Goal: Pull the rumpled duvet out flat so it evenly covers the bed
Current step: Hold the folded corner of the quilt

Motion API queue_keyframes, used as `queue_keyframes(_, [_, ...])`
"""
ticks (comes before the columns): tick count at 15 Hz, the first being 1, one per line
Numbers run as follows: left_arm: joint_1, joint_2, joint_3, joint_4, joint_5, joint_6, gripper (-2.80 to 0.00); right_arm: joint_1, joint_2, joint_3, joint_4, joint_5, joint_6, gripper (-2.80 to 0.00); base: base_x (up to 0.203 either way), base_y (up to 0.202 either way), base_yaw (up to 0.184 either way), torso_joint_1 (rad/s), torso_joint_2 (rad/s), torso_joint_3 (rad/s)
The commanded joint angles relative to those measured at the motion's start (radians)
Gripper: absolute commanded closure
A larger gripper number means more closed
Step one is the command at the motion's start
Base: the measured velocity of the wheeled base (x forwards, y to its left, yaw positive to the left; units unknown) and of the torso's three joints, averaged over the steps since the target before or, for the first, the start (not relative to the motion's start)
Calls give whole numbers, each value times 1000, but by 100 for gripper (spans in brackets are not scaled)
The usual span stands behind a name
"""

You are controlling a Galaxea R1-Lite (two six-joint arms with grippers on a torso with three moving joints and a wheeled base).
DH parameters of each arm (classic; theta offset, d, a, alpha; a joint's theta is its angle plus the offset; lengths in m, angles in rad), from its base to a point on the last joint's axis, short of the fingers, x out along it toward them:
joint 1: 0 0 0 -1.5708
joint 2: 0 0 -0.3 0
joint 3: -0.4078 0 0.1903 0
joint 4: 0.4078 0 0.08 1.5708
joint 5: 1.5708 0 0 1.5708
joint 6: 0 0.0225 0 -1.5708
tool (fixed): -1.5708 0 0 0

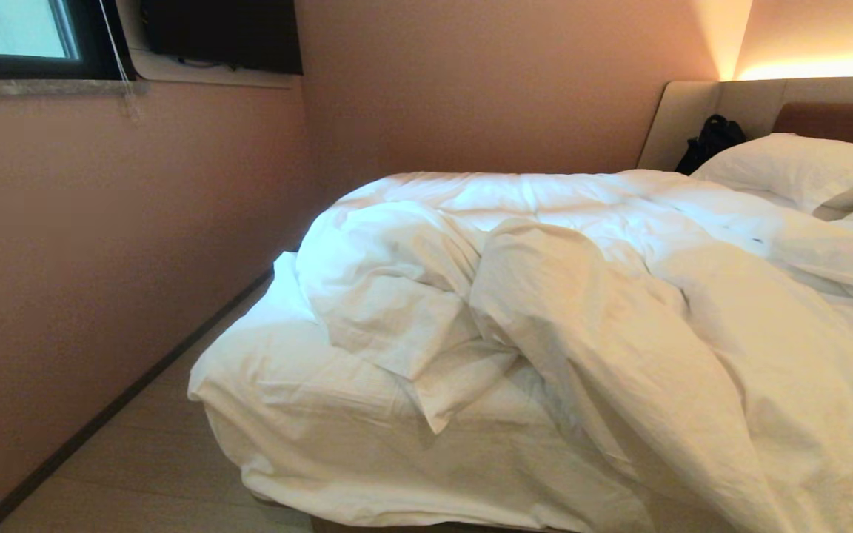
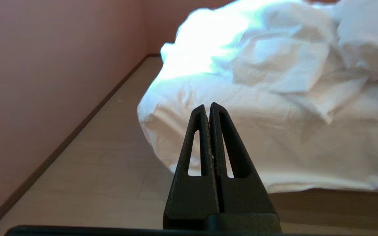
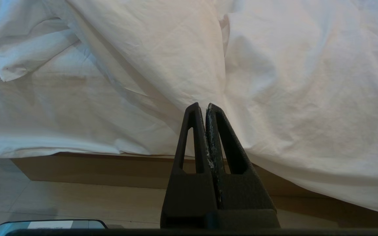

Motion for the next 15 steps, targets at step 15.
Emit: queue_keyframes(15, [1,871,-548,-60,-151,-226,0,0,0,0,1,0,0,0,0,0,0,0,0,0])
